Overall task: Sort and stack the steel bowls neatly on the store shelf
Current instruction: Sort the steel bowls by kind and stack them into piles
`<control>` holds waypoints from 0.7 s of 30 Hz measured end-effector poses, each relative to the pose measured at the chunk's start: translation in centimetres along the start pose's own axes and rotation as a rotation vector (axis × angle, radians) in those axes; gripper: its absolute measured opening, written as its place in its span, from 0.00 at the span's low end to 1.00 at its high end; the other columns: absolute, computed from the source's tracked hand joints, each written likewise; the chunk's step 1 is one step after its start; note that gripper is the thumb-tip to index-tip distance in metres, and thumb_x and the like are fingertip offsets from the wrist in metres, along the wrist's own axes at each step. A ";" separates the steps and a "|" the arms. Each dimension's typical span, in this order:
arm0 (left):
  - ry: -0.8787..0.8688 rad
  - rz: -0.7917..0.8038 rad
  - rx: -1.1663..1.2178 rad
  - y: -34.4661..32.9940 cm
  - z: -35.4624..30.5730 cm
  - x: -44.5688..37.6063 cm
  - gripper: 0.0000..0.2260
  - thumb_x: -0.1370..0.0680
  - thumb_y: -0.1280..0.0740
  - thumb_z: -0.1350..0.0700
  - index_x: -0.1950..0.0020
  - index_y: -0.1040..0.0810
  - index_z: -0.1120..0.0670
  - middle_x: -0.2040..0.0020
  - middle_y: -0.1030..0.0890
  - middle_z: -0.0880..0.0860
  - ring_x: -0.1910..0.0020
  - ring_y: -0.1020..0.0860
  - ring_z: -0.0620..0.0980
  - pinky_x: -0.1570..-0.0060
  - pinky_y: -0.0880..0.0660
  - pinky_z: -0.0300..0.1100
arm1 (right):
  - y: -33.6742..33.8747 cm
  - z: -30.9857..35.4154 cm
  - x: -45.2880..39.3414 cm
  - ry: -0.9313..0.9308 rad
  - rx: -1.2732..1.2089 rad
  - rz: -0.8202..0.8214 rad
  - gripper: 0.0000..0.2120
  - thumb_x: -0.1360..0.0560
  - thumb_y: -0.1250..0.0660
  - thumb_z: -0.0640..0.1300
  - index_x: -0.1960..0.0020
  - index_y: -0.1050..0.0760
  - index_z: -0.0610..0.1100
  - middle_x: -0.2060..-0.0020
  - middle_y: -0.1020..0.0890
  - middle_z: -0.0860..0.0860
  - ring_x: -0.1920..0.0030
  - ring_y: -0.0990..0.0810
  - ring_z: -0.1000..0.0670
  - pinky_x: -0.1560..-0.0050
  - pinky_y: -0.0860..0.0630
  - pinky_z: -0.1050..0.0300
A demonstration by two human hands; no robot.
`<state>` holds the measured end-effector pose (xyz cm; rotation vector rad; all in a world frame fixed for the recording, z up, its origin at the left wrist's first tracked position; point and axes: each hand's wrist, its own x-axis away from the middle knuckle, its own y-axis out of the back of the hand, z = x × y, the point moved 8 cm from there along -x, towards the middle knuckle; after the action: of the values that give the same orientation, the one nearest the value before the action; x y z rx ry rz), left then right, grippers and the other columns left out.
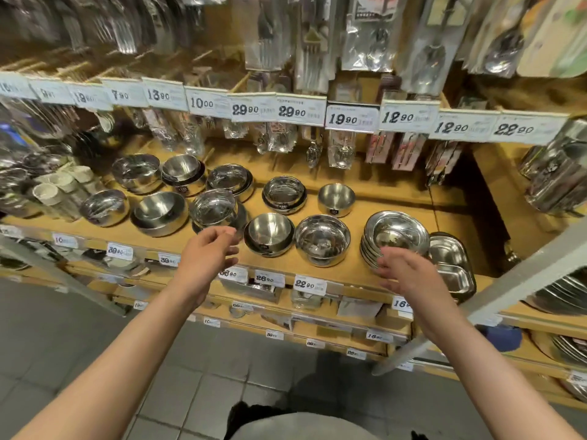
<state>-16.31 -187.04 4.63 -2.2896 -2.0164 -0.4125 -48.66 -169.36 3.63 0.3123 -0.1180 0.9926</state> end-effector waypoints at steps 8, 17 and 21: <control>0.018 -0.011 0.038 7.3 0.5 -3.7 0.08 0.18 0.33 0.55 0.56 0.19 0.52 0.64 0.20 0.47 0.61 0.22 0.46 0.59 0.20 0.39 | -8.4 0.7 -1.5 -0.033 -0.015 -0.024 0.06 0.18 0.35 0.49 0.48 0.20 0.57 0.49 0.15 0.54 0.48 0.17 0.53 0.49 0.19 0.52; 0.105 0.009 -0.005 12.7 2.7 -7.6 0.05 0.17 0.34 0.57 0.51 0.20 0.56 0.55 0.19 0.53 0.57 0.21 0.48 0.57 0.21 0.40 | -15.5 -0.1 -1.7 -0.121 -0.018 -0.085 0.07 0.18 0.36 0.45 0.48 0.20 0.54 0.52 0.14 0.49 0.50 0.16 0.48 0.45 0.19 0.46; 0.160 0.040 -0.020 12.2 4.0 -8.9 0.07 0.18 0.36 0.61 0.52 0.19 0.55 0.53 0.18 0.54 0.54 0.20 0.50 0.56 0.21 0.42 | -16.3 -0.7 -0.8 -0.131 0.007 -0.102 0.07 0.17 0.36 0.44 0.46 0.21 0.54 0.49 0.15 0.49 0.49 0.16 0.48 0.43 0.19 0.44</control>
<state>-4.61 -196.49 0.26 -2.2255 -1.8959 -0.5951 -35.47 -178.06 -0.62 0.3857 -0.2157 0.8716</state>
